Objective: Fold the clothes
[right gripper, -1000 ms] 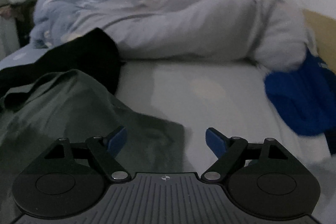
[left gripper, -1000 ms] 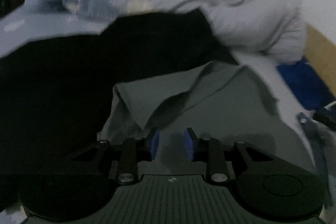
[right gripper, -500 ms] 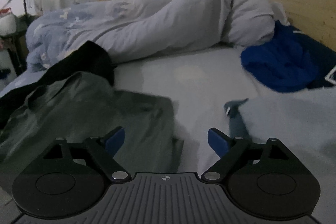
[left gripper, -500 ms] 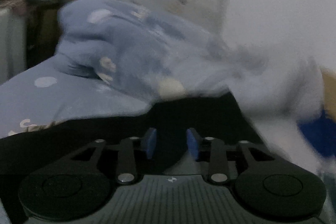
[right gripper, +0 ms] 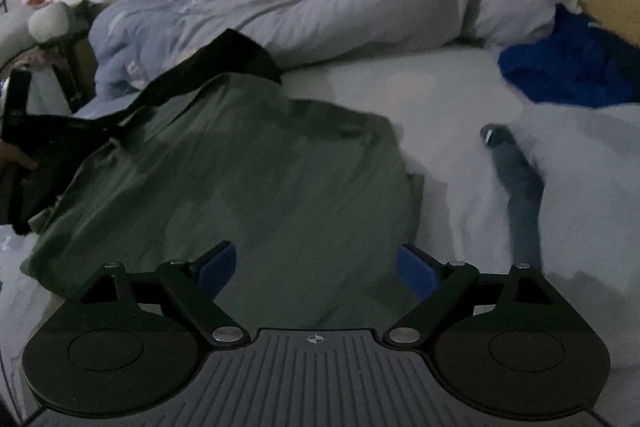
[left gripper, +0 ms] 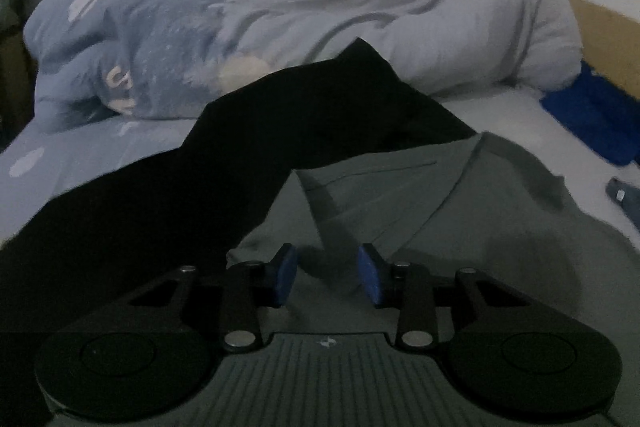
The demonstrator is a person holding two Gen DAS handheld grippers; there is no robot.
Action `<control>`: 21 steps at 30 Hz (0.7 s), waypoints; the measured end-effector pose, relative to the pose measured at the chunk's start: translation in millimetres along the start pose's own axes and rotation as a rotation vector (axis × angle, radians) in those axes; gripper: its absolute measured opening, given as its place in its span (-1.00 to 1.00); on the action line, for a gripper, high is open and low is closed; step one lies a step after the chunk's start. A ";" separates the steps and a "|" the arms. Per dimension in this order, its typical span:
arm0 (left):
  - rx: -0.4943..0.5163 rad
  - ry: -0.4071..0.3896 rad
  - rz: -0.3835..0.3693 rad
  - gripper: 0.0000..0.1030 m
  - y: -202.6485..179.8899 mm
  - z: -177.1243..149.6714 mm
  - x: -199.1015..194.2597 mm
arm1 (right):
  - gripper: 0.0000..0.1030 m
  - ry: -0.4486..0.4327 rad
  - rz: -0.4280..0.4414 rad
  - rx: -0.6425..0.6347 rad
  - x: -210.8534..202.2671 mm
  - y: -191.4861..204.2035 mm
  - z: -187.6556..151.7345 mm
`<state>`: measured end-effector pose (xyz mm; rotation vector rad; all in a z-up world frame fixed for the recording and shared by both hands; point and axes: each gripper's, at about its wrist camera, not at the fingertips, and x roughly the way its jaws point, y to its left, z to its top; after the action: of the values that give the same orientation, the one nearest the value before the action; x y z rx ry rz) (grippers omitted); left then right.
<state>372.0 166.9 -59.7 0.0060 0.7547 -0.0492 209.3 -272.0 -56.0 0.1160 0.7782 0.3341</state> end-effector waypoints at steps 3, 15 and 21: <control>0.000 0.010 0.082 -0.55 -2.5 3.5 8.8 | 0.74 0.011 0.004 0.020 4.7 0.4 -5.3; -0.387 -0.032 0.290 -0.76 79.3 25.8 21.9 | 0.74 -0.024 -0.020 0.063 -3.5 -7.7 -13.6; -0.257 -0.004 0.257 0.10 76.3 -3.1 -27.1 | 0.74 -0.047 -0.066 0.080 -11.1 -26.7 -17.4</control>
<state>353.8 244.3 -44.3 -0.1418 0.7470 0.2922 196.3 -301.2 -66.9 0.1728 0.7471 0.2372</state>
